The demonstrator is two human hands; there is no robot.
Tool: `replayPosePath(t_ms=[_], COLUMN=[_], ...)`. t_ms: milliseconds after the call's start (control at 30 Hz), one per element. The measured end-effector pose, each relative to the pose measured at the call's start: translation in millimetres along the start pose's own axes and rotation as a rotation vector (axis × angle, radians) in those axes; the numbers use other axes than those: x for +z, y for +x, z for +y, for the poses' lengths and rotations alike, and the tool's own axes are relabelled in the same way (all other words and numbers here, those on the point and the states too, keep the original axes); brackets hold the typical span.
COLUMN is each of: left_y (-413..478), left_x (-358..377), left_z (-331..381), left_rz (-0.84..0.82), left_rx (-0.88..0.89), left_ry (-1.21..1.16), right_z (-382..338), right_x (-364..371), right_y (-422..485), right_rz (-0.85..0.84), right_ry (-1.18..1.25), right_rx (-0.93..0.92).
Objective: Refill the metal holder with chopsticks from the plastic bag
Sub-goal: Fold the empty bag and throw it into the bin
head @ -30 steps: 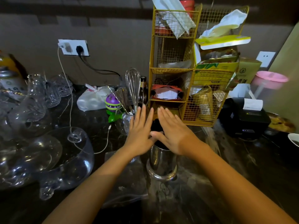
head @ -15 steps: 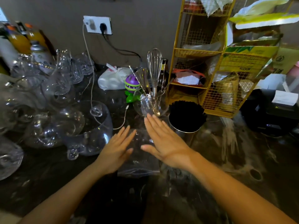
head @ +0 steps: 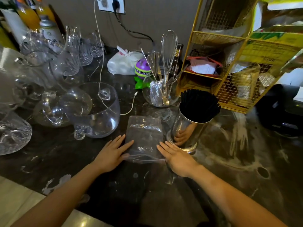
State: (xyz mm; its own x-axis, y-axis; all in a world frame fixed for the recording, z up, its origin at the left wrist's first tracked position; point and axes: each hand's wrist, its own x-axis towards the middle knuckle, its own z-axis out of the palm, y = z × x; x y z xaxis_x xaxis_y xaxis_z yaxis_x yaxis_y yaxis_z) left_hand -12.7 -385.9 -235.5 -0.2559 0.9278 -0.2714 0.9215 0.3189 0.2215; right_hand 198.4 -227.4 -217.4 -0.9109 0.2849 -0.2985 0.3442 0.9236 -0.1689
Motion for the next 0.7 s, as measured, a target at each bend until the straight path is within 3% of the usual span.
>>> replayPosePath(t_ms=[233, 400, 567, 700], left_y=[-3, -26, -41, -30], left_x=[3, -9, -19, -18], left_z=[1, 9, 21, 21], left_rz=[0.122, 0.128, 0.095, 0.045], left_rx=[0.076, 0.078, 0.043, -0.071], left_ry=[-0.382, -0.598, -0.814, -0.811], right_z=[-2, -14, -29, -33], right_x=[6, 14, 13, 9], right_y=[5, -9, -25, -19], right_rz=[0.175, 0.323, 0.326, 0.36], right_ry=[0.122, 0.564, 0.956, 1.045], right_rx=[-0.039, 0.016, 0.061, 0.162])
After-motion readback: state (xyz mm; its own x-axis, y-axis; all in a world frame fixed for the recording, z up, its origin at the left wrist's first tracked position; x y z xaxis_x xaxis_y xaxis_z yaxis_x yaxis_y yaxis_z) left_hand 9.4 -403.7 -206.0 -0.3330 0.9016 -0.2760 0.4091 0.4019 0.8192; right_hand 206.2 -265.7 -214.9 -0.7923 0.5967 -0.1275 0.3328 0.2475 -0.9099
